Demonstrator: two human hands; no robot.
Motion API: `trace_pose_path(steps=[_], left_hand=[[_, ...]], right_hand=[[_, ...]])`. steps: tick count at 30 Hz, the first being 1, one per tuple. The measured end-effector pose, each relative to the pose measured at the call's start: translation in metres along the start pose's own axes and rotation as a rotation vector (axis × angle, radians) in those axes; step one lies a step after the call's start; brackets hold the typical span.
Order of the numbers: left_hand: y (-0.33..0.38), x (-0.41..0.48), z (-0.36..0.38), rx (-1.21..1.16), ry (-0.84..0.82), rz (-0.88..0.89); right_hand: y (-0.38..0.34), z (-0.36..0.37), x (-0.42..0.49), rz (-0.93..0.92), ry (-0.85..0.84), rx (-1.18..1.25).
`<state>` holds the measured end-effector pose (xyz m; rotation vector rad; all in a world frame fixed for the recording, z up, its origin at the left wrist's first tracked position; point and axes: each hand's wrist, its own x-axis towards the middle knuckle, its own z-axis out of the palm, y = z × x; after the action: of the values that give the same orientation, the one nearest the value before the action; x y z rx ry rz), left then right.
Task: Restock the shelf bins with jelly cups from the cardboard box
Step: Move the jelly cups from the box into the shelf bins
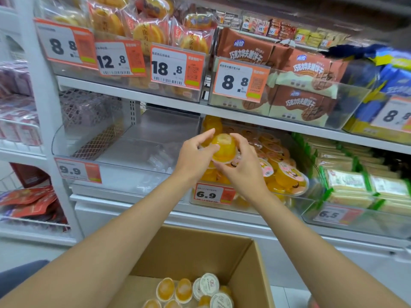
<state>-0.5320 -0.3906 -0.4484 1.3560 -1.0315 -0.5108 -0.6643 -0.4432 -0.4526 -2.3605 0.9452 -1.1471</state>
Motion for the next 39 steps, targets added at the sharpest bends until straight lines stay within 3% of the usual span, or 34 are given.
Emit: trace_pose_path(steps=[5, 9, 19, 32, 39], left_hand=[[-0.015, 0.017, -0.006, 0.306, 0.111, 0.016], [-0.028, 0.037, -0.010, 0.261, 0.061, -0.054], [-0.062, 0.057, -0.014, -0.021, -0.097, -0.071], [-0.063, 0.057, -0.014, -0.070, -0.097, -0.009], [-0.064, 0.057, -0.016, -0.064, -0.102, -0.007]], right_hand=[[0.021, -0.020, 0.014, 0.213, 0.076, -0.082], [0.034, -0.021, 0.046, 0.362, 0.018, -0.081], [0.054, 0.011, 0.113, 0.414, -0.041, -0.170], [0.075, 0.047, 0.155, 0.432, -0.075, -0.238], [0.081, 0.048, 0.161, 0.452, 0.010, -0.240]])
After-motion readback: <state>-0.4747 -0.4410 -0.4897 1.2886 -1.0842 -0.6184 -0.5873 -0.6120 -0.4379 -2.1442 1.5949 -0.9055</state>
